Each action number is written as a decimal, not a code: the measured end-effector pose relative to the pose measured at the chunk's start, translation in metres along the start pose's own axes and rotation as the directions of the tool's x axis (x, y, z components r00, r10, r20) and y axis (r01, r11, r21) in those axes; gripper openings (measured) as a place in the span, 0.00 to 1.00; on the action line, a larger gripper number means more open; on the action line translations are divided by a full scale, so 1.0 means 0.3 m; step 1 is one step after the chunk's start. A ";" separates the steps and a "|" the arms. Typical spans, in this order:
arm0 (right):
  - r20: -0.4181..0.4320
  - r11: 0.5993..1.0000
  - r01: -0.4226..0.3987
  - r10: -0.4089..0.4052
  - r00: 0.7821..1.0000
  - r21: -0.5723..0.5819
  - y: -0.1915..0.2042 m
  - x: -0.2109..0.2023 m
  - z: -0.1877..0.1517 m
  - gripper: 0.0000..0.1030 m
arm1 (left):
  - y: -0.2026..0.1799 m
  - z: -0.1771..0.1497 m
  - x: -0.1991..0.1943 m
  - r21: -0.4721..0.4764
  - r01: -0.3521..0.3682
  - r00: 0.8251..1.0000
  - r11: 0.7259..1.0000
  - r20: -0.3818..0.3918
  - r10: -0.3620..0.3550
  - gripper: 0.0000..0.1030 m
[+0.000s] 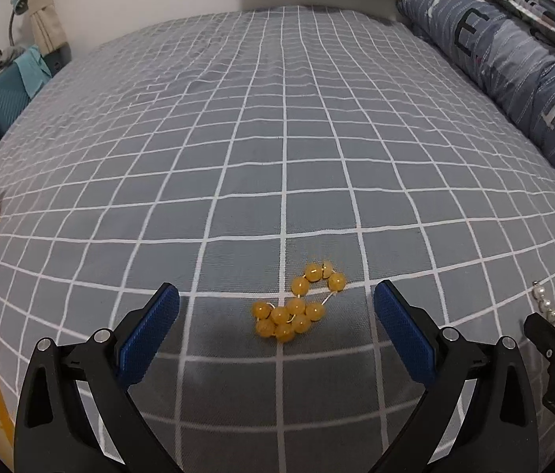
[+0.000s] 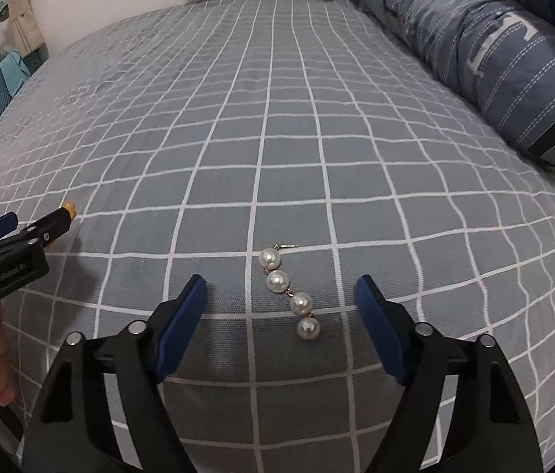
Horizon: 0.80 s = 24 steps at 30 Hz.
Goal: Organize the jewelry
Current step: 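Grasp the amber bead bracelet with the left tool while the right tool grasps the pearl strand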
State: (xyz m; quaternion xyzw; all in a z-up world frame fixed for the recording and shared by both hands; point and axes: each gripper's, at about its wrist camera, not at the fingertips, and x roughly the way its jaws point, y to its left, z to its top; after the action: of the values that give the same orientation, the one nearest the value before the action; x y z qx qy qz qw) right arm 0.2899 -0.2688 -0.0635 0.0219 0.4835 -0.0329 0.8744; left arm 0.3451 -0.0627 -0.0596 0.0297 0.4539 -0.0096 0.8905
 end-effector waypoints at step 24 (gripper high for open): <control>-0.026 0.999 0.030 -0.029 0.999 0.022 -0.005 0.002 0.009 0.10 | -0.002 -0.016 0.002 0.013 0.064 0.997 0.998 -0.034 -0.063 0.16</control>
State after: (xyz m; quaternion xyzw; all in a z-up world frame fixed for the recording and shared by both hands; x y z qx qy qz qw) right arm 0.2924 -0.2703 -0.0625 0.0250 0.4948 -0.0509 0.8672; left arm 0.3416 -0.0631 -0.0630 0.0219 0.4695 -0.0406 0.8817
